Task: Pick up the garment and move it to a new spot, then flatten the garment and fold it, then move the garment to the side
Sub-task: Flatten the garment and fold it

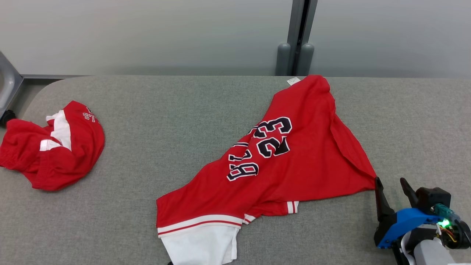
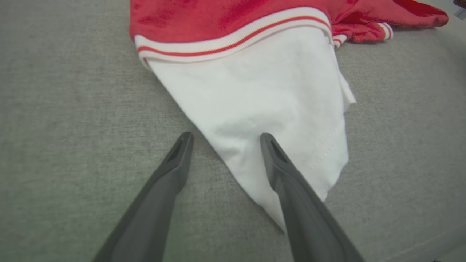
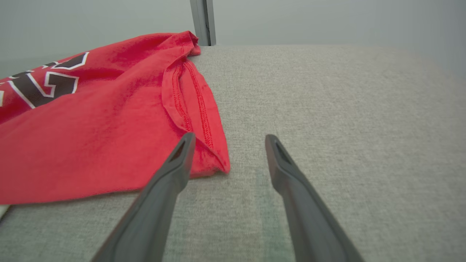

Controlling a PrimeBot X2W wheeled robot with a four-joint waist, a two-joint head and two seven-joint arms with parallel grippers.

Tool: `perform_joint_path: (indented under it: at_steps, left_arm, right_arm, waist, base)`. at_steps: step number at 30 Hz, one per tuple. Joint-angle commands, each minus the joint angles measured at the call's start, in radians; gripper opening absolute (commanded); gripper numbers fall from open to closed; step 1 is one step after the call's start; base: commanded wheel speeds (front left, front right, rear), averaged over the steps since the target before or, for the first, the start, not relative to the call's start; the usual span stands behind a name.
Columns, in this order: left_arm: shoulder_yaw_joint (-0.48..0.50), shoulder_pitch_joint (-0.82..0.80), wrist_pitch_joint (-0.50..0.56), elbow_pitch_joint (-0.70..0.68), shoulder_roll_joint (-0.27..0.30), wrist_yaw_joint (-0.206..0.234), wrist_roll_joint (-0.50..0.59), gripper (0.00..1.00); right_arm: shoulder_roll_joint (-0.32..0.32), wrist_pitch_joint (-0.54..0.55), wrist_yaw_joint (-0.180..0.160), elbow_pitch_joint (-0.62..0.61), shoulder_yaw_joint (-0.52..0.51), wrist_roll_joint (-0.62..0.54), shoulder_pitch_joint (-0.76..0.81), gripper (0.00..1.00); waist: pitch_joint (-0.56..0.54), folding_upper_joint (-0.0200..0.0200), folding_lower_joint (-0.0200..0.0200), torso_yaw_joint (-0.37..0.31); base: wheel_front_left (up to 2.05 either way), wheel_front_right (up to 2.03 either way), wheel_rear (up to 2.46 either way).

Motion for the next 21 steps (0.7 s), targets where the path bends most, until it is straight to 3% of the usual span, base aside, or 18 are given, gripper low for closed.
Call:
perform_joint_path:
  at_steps: [1, 16, 17, 18, 19, 20, 21]
  left_arm:
    - [-0.016, -0.012, 0.009, 0.004, 0.004, -0.002, -0.012, 1.00]
    - [-0.118, -0.101, 0.006, 0.043, 0.005, -0.002, -0.075, 1.00]
    - [-0.119, -0.109, 0.003, 0.048, 0.005, -0.002, -0.079, 1.00]
    - [-0.121, -0.116, 0.000, 0.052, 0.005, -0.002, -0.080, 1.00]
    - [-0.124, -0.123, -0.002, 0.056, 0.004, -0.002, -0.085, 1.00]
    - [-0.125, -0.130, -0.005, 0.060, 0.003, -0.002, -0.089, 1.00]
    - [-0.126, -0.136, -0.007, 0.065, 0.002, -0.002, -0.093, 0.88]
  right_arm:
    - [-0.007, -0.005, 0.000, 0.015, 0.000, 0.003, -0.026, 1.00]
    - [0.011, -0.008, 0.000, 0.260, 0.017, 0.025, -0.141, 1.00]
    - [0.014, -0.006, 0.000, 0.278, 0.020, 0.031, -0.145, 0.95]
    - [0.016, -0.006, 0.000, 0.294, 0.026, 0.034, -0.149, 0.73]
    - [0.017, -0.006, 0.000, 0.303, 0.030, 0.040, -0.155, 0.45]
    - [0.018, -0.006, 0.000, 0.308, 0.033, 0.048, -0.159, 0.28]
    - [0.019, -0.006, 0.000, 0.308, 0.036, 0.056, -0.163, 0.00]
  waist:
    - [0.002, 0.0000, -0.0001, -0.001]
    - [0.022, 0.0000, -0.0001, 0.009]
    - [0.023, 0.0000, -0.0001, 0.009]
    - [0.024, 0.0000, -0.0001, 0.010]
    - [0.025, 0.0000, -0.0001, 0.010]
    - [0.026, 0.0000, -0.0001, 0.010]
    - [0.026, 0.0000, -0.0001, 0.009]
  base:
    - [0.00, 0.00, 0.00]
    - [0.00, 0.00, 0.00]
    - [0.00, 0.00, 0.00]
    - [0.00, 0.00, 0.00]
    - [0.00, 0.00, 0.00]
    - [0.00, 0.00, 0.00]
    - [0.00, 0.00, 0.00]
